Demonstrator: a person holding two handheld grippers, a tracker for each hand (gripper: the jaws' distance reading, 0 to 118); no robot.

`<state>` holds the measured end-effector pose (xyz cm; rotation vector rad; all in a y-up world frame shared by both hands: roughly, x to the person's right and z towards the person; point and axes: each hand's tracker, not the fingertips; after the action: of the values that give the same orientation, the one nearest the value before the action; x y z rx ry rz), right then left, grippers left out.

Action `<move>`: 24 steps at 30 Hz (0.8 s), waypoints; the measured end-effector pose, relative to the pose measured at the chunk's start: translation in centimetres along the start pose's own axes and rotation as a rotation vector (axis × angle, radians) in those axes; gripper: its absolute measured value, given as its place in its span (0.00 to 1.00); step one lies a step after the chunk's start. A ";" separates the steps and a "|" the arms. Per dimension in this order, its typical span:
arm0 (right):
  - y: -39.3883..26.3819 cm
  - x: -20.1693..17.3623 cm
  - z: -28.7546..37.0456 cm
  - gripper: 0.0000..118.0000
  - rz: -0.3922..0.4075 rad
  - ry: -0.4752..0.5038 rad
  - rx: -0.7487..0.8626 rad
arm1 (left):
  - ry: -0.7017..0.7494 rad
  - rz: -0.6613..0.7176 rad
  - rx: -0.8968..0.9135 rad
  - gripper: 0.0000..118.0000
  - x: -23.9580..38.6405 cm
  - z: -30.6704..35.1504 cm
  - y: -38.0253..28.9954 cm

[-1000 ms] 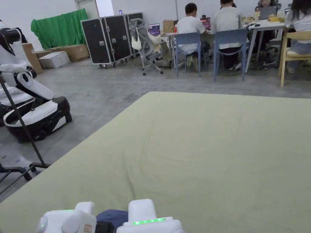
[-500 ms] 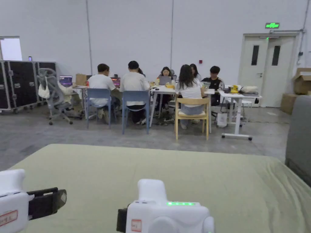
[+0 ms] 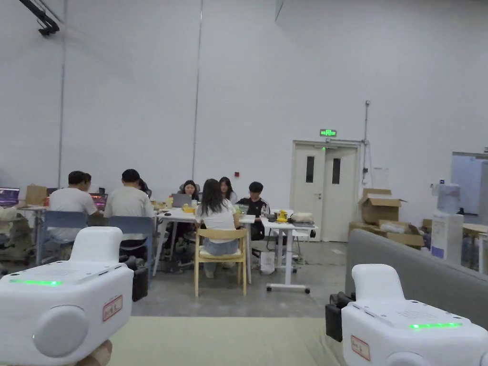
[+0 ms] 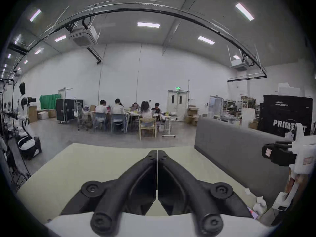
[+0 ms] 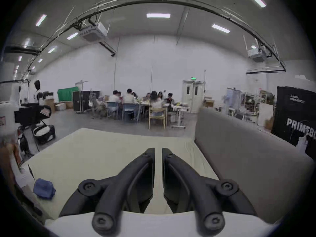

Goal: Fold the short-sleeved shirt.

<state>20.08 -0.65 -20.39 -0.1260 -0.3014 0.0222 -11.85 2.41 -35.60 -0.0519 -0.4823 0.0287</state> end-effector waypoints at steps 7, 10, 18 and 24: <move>0.2 -0.6 0.0 0.10 -0.002 0.042 0.008 | 0.009 -0.032 -0.003 0.00 1.5 1.0 0.2; 0.0 -1.4 -0.2 0.10 0.007 0.043 0.016 | -0.007 -0.019 -0.005 0.00 1.0 1.0 0.1; 1.0 -2.0 -0.9 0.19 -0.025 0.075 0.020 | -0.004 -0.006 0.001 0.47 0.2 1.1 0.2; 3.1 -1.7 1.1 1.00 -0.059 0.124 -0.010 | 0.016 -0.064 0.013 1.00 0.8 2.8 0.0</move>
<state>18.10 2.54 -20.21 -0.1282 -0.1810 -0.0456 -12.42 2.60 -32.73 -0.0241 -0.4678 -0.0311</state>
